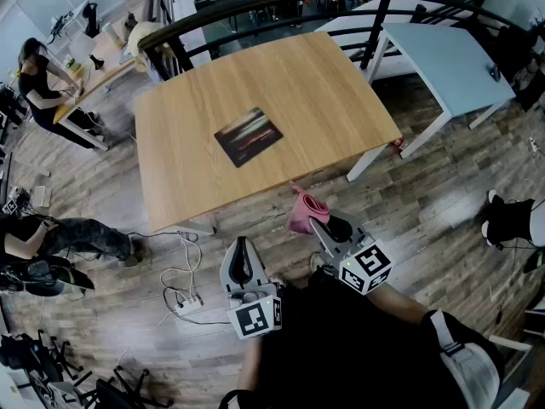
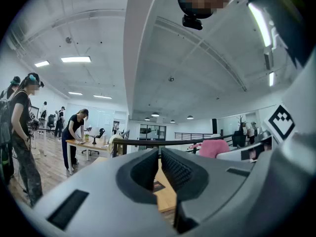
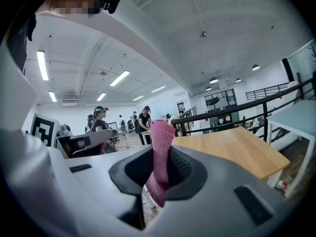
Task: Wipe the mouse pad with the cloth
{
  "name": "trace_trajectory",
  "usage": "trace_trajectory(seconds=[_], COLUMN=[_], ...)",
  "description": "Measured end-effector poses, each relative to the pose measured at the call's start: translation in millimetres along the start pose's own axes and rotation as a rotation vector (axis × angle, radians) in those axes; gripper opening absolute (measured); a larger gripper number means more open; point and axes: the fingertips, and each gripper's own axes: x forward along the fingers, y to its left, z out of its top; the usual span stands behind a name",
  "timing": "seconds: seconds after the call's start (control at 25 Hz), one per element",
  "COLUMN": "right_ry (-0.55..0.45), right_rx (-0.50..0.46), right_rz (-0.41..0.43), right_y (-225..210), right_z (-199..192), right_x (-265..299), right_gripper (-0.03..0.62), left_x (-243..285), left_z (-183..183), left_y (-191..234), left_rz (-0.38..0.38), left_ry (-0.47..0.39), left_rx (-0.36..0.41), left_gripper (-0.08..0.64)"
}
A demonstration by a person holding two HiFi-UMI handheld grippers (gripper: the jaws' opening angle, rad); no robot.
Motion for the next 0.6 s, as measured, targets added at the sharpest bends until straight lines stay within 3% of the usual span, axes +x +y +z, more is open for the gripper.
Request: trace_trajectory(seconds=[0.6], right_ry=[-0.018], right_rx=[0.015], right_rz=[0.008], right_y=[-9.9], right_z=[7.1], right_x=[-8.3], right_gripper=[0.064], left_x=[5.0], left_z=[0.3], left_y=[-13.9], left_rz=[-0.001], left_ry=[0.007], left_rx=[0.001], left_gripper=[0.035])
